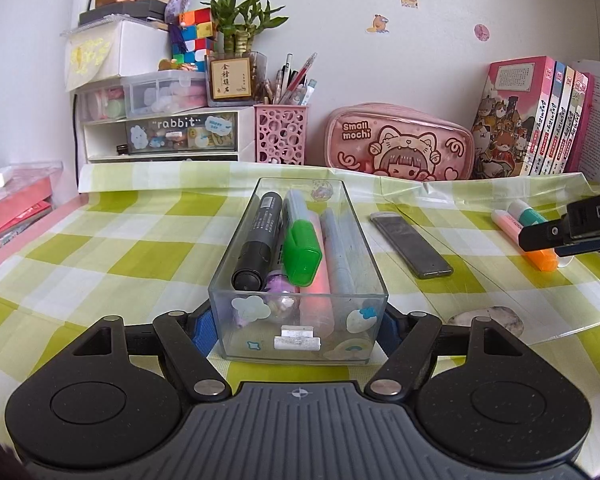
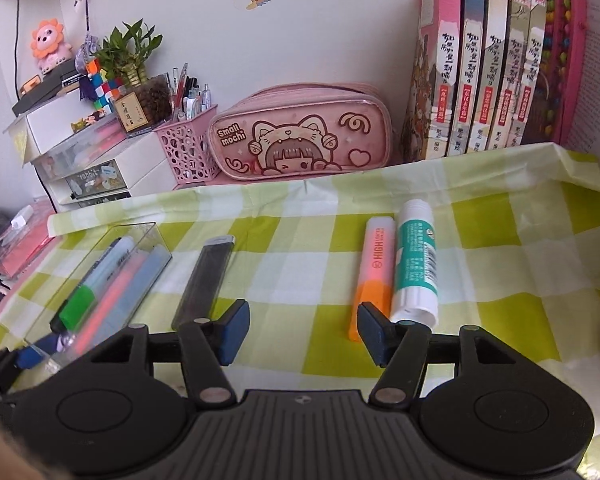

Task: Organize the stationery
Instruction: 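Move the right tool back to the orange highlighter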

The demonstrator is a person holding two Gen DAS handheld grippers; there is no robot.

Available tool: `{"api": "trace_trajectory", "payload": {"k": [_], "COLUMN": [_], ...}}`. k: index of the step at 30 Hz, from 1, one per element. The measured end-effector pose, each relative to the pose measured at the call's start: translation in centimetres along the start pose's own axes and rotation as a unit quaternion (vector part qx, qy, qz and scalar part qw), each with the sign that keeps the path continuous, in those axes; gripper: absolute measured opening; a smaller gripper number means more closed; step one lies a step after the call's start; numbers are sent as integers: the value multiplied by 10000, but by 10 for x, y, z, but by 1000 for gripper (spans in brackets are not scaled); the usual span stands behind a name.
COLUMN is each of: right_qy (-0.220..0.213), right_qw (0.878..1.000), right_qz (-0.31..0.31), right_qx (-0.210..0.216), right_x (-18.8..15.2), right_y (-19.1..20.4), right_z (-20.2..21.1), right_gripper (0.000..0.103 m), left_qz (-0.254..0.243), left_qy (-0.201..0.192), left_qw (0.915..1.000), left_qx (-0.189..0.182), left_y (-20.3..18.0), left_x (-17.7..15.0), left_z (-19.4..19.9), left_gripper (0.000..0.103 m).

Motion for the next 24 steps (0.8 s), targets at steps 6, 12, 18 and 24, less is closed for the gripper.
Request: {"api": "trace_trajectory", "payload": {"k": [6,12,18,24], "right_qy": [11,-65,-226,-444], "right_qw": [9994,9966,9986,9988], "right_qz": [50,450,246,198], "right_qx": [-348,-694,-422,112], "right_x": [-5,0,1,9], "right_y": [-16,-18,-21,-7], "right_z": [-10,-29,-5,15], "right_gripper": [71,67,64,64], "left_qz": [0,0,0,0], "left_qy": [-1,0,1,1], "left_qw": [10000,10000,10000,10000], "left_qx": [1,1,2,3], "left_y": [0,0,0,0], "left_x": [0,0,0,0], "left_z": [0,0,0,0], "left_gripper": [73,73,73,73]}}
Point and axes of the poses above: each gripper's, at about its wrist camera, not at the fingertips, and z roughly against the way its jaws point, y to its left, x to its top, the point moved 8 cm from there along -z, roughly the way its jaws point, and after that the axes turned 3 degrees about -y, right-handed, at the moved point
